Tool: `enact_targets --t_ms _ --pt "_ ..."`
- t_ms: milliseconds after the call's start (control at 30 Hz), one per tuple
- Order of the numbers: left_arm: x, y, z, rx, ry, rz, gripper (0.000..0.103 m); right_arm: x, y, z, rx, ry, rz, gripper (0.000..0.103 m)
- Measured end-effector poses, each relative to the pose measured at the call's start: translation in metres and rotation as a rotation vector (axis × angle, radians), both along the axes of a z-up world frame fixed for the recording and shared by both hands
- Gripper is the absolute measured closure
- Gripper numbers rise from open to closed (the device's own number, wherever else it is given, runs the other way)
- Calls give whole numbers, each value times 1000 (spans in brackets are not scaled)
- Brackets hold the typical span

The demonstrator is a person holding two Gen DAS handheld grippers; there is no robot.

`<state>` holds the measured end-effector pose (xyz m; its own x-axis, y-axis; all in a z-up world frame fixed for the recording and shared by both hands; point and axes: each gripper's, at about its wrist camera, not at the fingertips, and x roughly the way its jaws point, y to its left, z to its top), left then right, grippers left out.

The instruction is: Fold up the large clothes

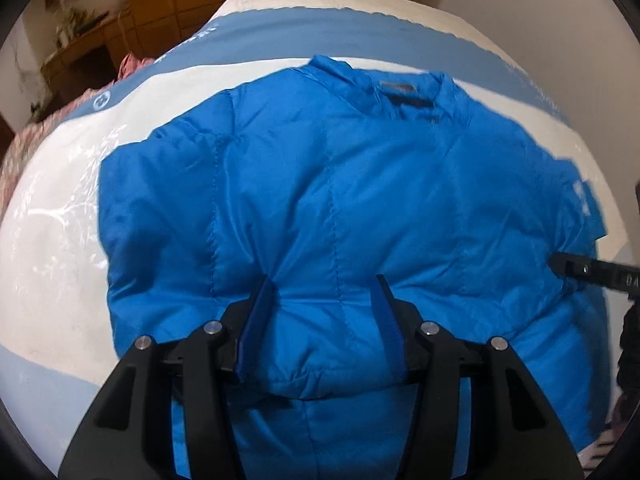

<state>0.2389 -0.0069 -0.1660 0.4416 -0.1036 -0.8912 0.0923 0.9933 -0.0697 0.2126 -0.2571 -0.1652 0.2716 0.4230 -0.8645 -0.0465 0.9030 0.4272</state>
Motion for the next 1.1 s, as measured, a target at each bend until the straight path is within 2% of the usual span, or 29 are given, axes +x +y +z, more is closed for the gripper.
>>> enact_targets --t_ms 100,167,233,333,433,500,567,633,767,867,967,1000,1100 --pt "0 -5 3 39 5 -11 52 2 6 4 -45 -5 24 74" --pt "4 -3 11 10 24 2 54 3 10 14 -64 -20 41 72" --pt "14 -1 28 -49 -7 4 53 9 11 31 -62 -68 45 72" --pt "39 -8 41 -44 -35 11 53 30 9 42 -53 -84 18 71" --pt "67 -13 36 -64 -7 20 54 59 9 36 -37 -64 -4 71" --pt "86 -13 19 -46 39 24 53 73 10 17 -64 -28 -5 72" --pt "90 -12 1 -60 83 24 52 78 7 -1 -38 -6 -2 72" --pt "91 -11 -7 -65 68 18 52 76 4 -4 -22 -34 7 72" --pt "88 -12 -1 -60 68 31 53 71 2 1 -28 -37 13 72" --pt "63 -1 25 -58 37 37 53 51 -13 25 49 -72 -3 69" --pt "17 20 49 -50 0 30 43 4 -34 53 85 -134 23 61" --pt "1 26 53 -54 1 32 36 -10 -39 57 88 -144 29 59" --pt "-58 52 53 -30 34 56 33 -68 -64 68 69 -161 46 53"
